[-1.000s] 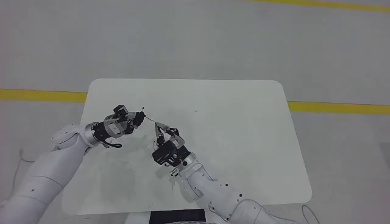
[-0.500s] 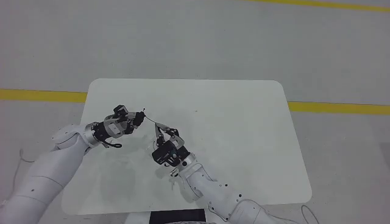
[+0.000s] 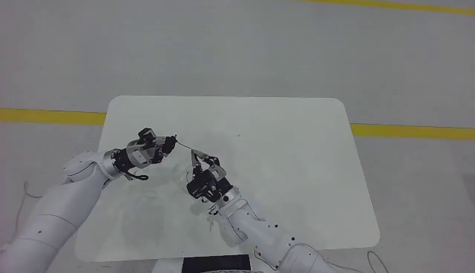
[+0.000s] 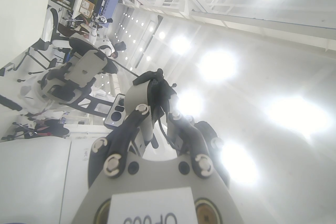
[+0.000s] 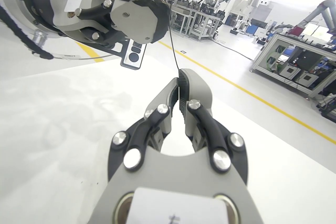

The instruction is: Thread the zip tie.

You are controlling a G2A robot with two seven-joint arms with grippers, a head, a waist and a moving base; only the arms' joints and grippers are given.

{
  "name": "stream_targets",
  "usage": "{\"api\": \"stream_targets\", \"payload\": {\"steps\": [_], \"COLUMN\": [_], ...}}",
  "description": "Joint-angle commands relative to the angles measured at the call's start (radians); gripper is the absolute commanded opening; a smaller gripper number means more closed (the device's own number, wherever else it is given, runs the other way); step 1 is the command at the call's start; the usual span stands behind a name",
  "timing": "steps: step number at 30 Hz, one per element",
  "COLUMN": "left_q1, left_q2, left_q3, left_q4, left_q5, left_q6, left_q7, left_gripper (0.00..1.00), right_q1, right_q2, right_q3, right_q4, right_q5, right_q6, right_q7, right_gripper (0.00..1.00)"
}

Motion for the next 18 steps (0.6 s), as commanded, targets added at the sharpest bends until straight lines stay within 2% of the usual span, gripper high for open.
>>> {"api": "stream_targets", "payload": {"steps": [1, 18], "left_q1": [0.000, 0.000], "left_q2": [0.000, 0.000], "left_q3": [0.000, 0.000], "left_q4": [0.000, 0.000], "left_q5": [0.000, 0.000], "left_q6": [0.000, 0.000], "left_q7": [0.000, 0.000], "left_gripper": [0.00, 0.00], "right_q1": [0.000, -0.015], "right_q2": [-0.001, -0.005], "right_q3": [0.002, 0.027], "right_q4": [0.002, 0.007], "right_q5": [0.000, 0.000], "right_q6": [0.000, 0.000], "right_q7": [0.003, 0.015], "right_gripper": [0.00, 0.00]}}
